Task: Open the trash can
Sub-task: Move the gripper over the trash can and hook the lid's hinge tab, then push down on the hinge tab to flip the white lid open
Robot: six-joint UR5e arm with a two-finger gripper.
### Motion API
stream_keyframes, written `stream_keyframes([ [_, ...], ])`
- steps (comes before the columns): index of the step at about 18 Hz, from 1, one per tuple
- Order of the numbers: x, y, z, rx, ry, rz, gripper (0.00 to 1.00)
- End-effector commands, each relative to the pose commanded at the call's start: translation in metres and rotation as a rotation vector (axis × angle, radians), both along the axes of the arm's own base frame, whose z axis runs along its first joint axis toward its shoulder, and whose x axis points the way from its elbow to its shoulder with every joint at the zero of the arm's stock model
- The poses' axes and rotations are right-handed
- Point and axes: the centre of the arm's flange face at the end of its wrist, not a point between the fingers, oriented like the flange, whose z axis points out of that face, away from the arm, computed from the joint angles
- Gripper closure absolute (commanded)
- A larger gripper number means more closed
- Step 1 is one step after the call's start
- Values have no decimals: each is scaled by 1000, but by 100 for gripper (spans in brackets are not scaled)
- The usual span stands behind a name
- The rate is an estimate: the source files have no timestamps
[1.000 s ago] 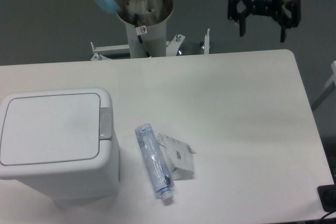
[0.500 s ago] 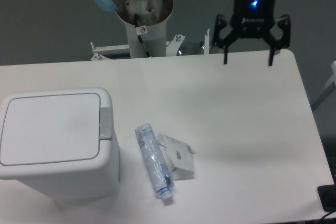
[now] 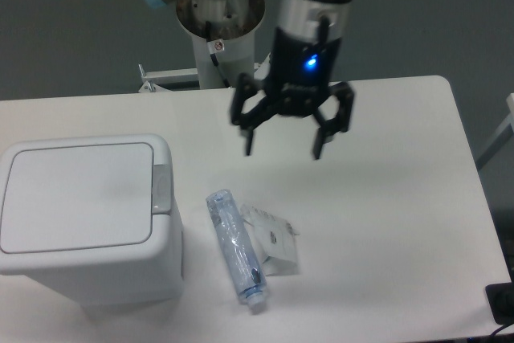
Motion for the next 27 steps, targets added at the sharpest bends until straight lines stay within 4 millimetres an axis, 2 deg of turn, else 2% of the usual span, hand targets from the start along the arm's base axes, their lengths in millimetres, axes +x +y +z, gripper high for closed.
stream_keyframes([
  [2, 0, 7, -12, -13, -29, 7, 0],
  [4, 9, 19, -23, -24, -57, 0, 0],
  [7, 17, 25, -38, -47, -81, -6, 0],
  [12, 22, 34, -52, -64, -98, -20, 0],
  [27, 31, 43, -61, -75, -105, -42, 0],
])
